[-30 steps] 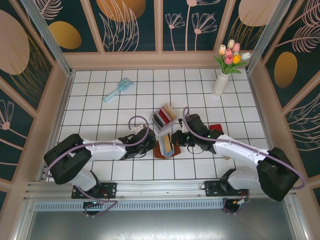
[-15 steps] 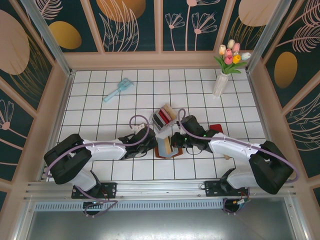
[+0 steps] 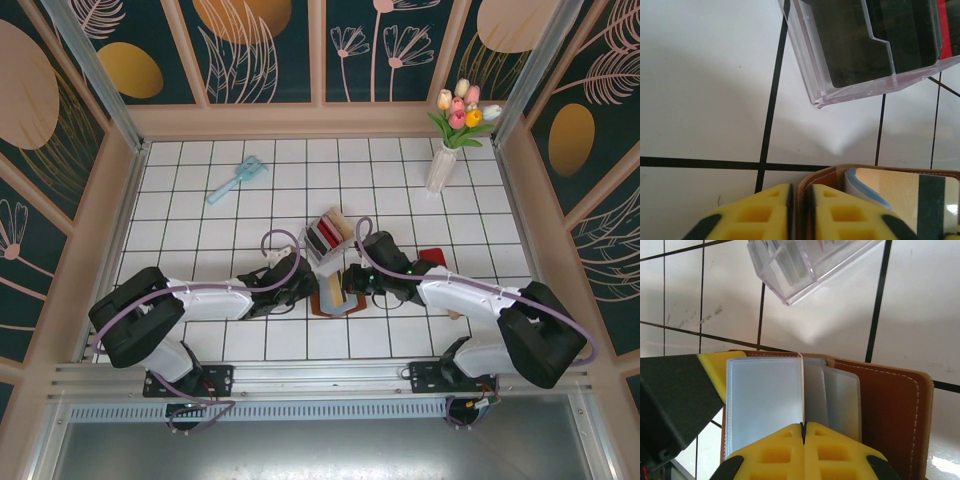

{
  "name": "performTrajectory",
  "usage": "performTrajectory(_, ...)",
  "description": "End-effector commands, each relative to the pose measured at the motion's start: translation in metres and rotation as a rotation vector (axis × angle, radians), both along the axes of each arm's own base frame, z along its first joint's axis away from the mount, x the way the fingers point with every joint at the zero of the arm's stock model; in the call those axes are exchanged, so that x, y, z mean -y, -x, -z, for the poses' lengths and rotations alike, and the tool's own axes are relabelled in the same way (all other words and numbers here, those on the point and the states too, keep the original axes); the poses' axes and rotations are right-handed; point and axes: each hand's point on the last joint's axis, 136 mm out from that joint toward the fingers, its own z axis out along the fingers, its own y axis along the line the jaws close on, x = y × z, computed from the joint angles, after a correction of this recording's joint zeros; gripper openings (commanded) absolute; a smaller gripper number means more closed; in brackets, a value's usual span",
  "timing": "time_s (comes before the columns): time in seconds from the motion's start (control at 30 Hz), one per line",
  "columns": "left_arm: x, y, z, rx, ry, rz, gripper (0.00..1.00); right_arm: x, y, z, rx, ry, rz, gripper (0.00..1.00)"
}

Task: Put the credit cards into the card holder
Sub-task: Open the card holder at the center of the table.

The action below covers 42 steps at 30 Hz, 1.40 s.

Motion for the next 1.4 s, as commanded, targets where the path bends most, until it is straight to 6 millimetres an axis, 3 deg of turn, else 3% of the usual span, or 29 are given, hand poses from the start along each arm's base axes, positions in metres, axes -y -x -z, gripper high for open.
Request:
performTrajectory(0.0, 0.006, -0.002, -0.011, 0.024, 0.030, 0.021, 0.26, 0.002, 0.002, 0.007, -0.003, 0.007, 0.014, 0.00)
performTrajectory(0.13, 0.005, -0.002, -0.018, 0.037, 0.067, 0.006, 0.36, -0.003, 0.002, 0.004, -0.013, -0.017, 0.008, 0.00)
performTrajectory(0.3, 0.004, 0.000, -0.026, 0.049, 0.093, 0.009, 0.41, -0.004, 0.001, 0.006, -0.019, -0.022, 0.017, 0.00)
performTrajectory(0.6, -0.002, 0.005, -0.037, 0.084, 0.150, 0.005, 0.69, -0.006, -0.001, 0.008, -0.029, -0.009, 0.017, 0.00)
performTrajectory(0.7, 0.002, 0.004, -0.046, 0.118, 0.187, 0.026, 0.72, -0.008, -0.002, 0.002, -0.024, -0.024, 0.019, 0.00)
performTrajectory(0.8, 0.011, 0.002, -0.050, 0.122, 0.192, 0.056, 0.65, -0.012, -0.002, -0.012, -0.008, -0.061, 0.011, 0.00)
performTrajectory(0.9, 0.019, 0.000, -0.049, 0.115, 0.196, 0.075, 0.49, -0.015, -0.001, -0.023, 0.002, -0.092, 0.003, 0.00)
performTrajectory(1.03, 0.017, 0.003, -0.028, 0.061, 0.152, 0.063, 0.30, -0.015, 0.000, -0.031, 0.017, -0.113, 0.007, 0.00)
performTrajectory(1.17, 0.011, 0.006, -0.012, 0.024, 0.127, 0.049, 0.05, -0.019, 0.004, -0.033, 0.001, -0.150, -0.010, 0.00)
performTrajectory(1.37, 0.010, 0.006, -0.009, 0.025, 0.159, 0.022, 0.02, -0.023, 0.006, -0.025, -0.021, -0.146, -0.017, 0.00)
